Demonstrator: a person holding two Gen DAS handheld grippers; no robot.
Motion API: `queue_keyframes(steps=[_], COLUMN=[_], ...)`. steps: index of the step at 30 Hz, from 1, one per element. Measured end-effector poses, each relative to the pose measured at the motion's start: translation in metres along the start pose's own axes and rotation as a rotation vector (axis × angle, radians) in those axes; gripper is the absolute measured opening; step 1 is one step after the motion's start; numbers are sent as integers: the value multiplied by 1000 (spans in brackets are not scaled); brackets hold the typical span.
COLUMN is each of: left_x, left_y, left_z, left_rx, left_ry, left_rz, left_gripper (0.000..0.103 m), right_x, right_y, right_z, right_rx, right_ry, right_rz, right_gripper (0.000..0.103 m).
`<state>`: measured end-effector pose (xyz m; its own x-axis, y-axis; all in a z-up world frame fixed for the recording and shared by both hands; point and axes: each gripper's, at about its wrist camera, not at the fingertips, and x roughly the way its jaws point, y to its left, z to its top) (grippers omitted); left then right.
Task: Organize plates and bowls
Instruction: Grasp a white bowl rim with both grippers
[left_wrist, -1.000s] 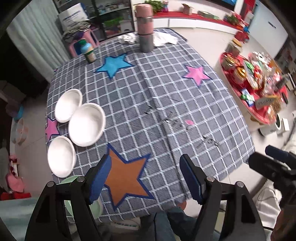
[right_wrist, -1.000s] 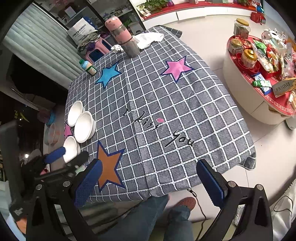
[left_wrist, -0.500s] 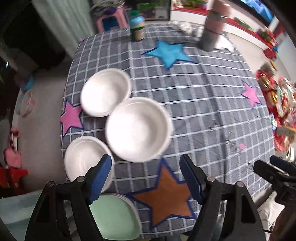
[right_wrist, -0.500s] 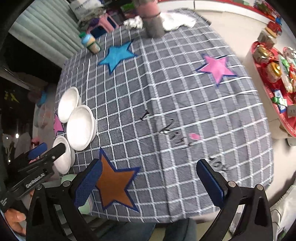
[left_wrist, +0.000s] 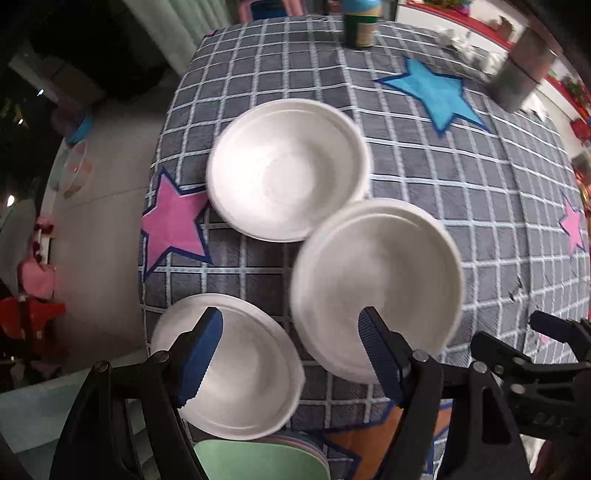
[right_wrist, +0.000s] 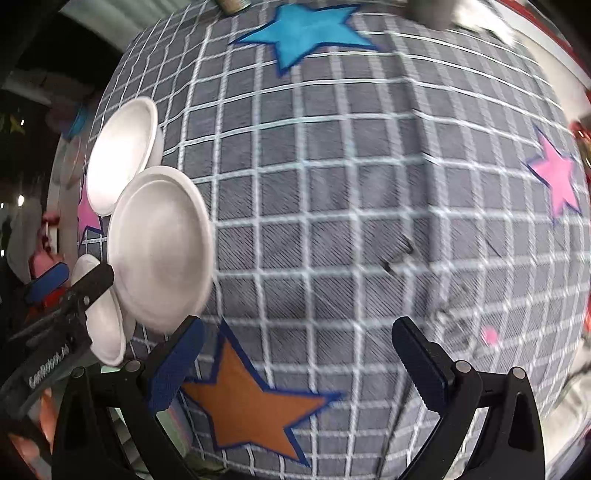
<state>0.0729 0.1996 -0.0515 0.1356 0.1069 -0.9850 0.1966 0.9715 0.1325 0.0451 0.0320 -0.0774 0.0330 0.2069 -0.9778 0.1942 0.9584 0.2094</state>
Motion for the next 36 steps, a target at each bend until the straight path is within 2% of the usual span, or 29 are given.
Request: queue_keyframes(steps=[3,7,12,20,23,26,33,36], left_x=[9,24,38,44,47,46,29,31], left_y=[6,7,-11,-55,-69,-71,-45,-26], left_z=[6,16,21,15,13,10,11,9], left_rx=[-26,-14,51,136,182,187,136,74], left_ry=[11,30,46,60,53,49,5,3], left_rz=[25,46,61,41,56,86,79,59], left_gripper=[79,79,79,79,79,79,79,79], right_x=[14,36,44,40,40,40,25,14], right_y=[18,30,30,-8,-22,-34,-27,-21], right_z=[18,34,39,22,16,13,22,27], right_rx=[-48,-88,-115,-90,-76,-50,-24,-13], right_ry=[12,42,58,67,75,80,17,-17], right_rz=[13,-31,-77,-91,-97,-51,66,88], right_gripper=[102,102,102,102,102,102,102,102])
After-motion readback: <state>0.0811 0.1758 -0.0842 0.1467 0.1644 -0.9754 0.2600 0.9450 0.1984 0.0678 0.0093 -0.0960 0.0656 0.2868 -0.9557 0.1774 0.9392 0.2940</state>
